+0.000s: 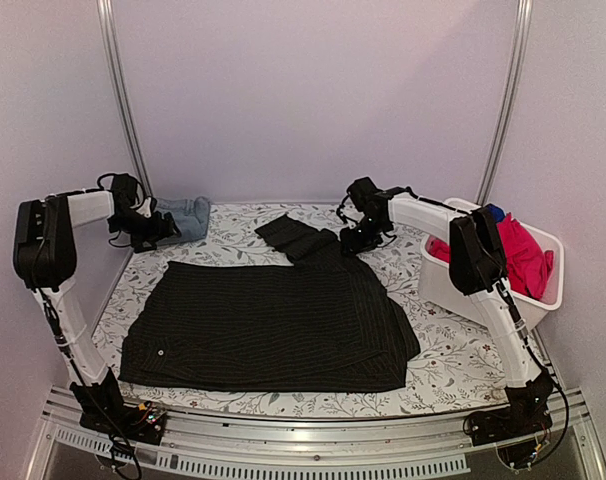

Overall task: Fold and stack the mixed laundry pile
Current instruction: Fold the 1/3-folded shirt at the center of the board.

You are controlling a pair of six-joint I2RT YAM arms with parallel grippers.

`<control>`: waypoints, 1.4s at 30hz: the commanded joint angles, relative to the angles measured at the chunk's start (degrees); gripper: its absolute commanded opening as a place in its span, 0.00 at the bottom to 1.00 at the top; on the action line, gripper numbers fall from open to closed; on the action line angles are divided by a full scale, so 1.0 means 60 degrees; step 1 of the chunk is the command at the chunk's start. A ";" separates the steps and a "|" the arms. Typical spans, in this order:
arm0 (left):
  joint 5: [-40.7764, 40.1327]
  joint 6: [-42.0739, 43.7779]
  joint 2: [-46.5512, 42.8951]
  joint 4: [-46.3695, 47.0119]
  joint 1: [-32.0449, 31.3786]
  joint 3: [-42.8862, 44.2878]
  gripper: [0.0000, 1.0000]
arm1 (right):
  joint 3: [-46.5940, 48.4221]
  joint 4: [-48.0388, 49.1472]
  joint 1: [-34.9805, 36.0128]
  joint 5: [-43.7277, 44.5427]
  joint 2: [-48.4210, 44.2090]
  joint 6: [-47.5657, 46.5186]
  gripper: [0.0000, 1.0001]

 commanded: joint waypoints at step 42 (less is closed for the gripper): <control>0.0148 0.2241 0.1125 0.0040 0.0318 -0.0408 0.41 | 0.0124 0.0004 -0.0210 -0.1141 0.0160 0.0305 0.00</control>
